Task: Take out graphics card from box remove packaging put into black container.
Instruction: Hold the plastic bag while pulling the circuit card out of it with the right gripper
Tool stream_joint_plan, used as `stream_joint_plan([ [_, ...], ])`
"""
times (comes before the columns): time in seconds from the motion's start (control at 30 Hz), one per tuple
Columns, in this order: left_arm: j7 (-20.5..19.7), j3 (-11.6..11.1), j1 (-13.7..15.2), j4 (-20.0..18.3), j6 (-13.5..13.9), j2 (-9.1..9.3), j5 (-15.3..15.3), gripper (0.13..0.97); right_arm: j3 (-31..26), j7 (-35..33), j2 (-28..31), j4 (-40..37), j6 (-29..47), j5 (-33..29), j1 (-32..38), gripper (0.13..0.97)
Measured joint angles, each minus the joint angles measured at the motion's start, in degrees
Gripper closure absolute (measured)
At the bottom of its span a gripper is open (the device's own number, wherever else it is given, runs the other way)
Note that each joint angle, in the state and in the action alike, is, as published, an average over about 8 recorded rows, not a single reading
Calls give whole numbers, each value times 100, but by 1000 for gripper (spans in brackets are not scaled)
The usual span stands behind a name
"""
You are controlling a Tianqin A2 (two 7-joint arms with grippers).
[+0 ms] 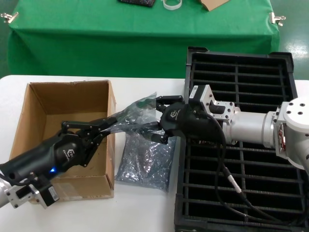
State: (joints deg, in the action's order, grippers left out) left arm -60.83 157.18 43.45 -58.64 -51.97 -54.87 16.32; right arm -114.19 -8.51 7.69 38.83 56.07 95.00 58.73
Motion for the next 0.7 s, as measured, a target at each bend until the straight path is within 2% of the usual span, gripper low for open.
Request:
stream_joint_plan([
  [0.1,39,-9,-4,-61,30,22,13,958,8,-30,-14,-53,19,3,23,673],
  [0.3,116,-30,4,-100,76,90,58,958,14,-22,-21,-86,20,-12,37,738],
  [0.7,220,-54,57,143,95,223,168,958,19,143,46,81,-63,-58,-43,876],
])
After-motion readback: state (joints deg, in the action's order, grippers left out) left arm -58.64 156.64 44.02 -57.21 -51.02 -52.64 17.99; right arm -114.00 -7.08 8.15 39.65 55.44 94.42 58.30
